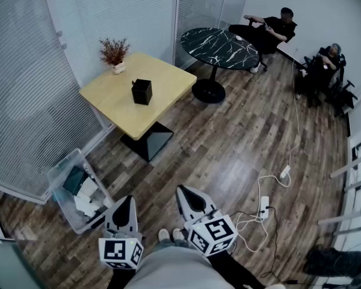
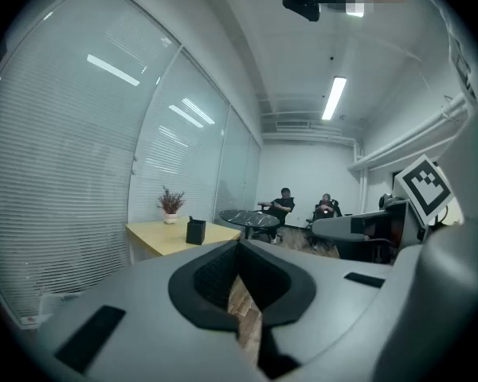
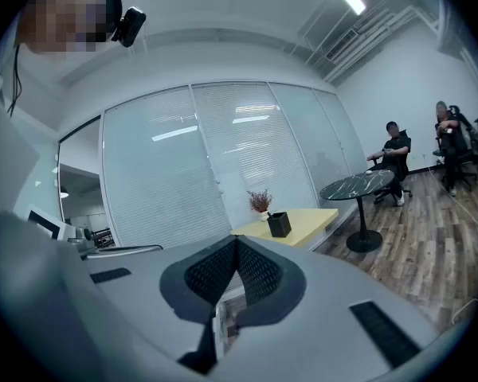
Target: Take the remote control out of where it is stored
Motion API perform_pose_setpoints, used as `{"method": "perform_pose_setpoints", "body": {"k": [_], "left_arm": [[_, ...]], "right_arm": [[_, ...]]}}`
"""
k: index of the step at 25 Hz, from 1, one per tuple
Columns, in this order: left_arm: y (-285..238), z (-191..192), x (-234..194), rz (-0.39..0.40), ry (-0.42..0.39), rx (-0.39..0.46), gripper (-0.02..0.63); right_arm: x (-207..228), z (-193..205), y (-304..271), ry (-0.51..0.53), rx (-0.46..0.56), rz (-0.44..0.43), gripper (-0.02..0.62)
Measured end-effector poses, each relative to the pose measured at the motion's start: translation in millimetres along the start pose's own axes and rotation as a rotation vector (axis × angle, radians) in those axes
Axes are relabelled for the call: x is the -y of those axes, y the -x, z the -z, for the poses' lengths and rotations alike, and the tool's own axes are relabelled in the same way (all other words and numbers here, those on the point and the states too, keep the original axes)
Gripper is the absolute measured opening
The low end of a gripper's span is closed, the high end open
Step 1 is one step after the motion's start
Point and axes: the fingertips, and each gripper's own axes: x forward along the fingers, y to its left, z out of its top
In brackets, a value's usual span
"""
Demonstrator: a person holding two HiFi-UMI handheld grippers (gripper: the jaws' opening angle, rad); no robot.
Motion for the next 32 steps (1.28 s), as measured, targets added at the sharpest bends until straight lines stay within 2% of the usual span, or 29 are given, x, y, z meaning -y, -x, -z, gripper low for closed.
{"method": "perform_pose_setpoints", "body": {"k": [15,20,25,32], "left_arm": [[9,2,6,-0.012,-0.002,0.008,0.009],[18,7,-6,-0.027,-0.001,0.004,0.009],[27,10,-27,-0.037,-0.009,0.01,0.009],[28,14,-42,-0.031,-0.019,0.02,0.009]], "right_arm": [[7,8,7,-0.032,-0.012,0.018,0.003],[0,2,7,-0.105,0.049,-0.01,0.004],[-8,5,1,-0.048,0.043,0.023,0.005],[-10,12,-6,-0.034,0.037,0.059,0.003]]}}
